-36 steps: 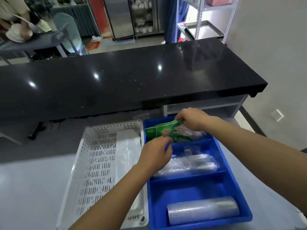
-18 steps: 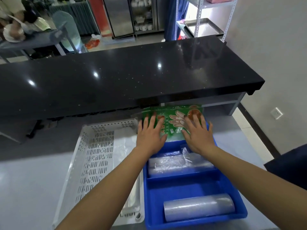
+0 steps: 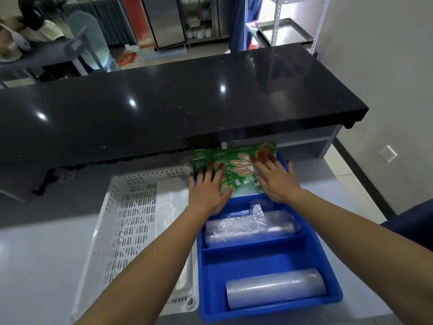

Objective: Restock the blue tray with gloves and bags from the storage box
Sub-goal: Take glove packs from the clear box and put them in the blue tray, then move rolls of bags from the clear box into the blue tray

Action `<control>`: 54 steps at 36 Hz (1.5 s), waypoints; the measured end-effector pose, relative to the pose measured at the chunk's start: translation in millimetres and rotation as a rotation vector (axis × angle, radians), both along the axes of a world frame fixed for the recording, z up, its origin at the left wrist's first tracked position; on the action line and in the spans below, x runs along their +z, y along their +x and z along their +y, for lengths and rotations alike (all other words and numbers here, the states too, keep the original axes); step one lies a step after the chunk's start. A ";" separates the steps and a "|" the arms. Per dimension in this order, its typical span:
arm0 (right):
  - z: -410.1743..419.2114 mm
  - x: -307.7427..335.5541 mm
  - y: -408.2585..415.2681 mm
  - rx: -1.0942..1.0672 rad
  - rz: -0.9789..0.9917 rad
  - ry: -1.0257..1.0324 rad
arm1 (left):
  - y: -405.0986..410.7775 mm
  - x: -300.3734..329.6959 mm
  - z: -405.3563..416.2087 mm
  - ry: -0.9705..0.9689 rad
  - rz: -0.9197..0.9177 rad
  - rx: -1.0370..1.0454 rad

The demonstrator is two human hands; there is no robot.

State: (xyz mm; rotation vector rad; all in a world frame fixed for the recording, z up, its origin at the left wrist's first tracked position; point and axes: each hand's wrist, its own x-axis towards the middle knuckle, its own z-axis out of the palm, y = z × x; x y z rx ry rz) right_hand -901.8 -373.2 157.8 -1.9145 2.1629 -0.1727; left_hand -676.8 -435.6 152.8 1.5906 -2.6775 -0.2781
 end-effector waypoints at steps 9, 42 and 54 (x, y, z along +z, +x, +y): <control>3.4 12.3 1.3 -0.005 -0.014 0.012 | 2.5 8.7 2.0 -0.019 -0.050 -0.019; 188.4 45.4 73.5 0.006 -0.668 -0.050 | 82.6 55.0 211.9 0.160 0.269 0.228; 283.9 43.4 197.8 0.269 -0.491 0.035 | 195.0 38.7 349.9 0.247 0.241 0.328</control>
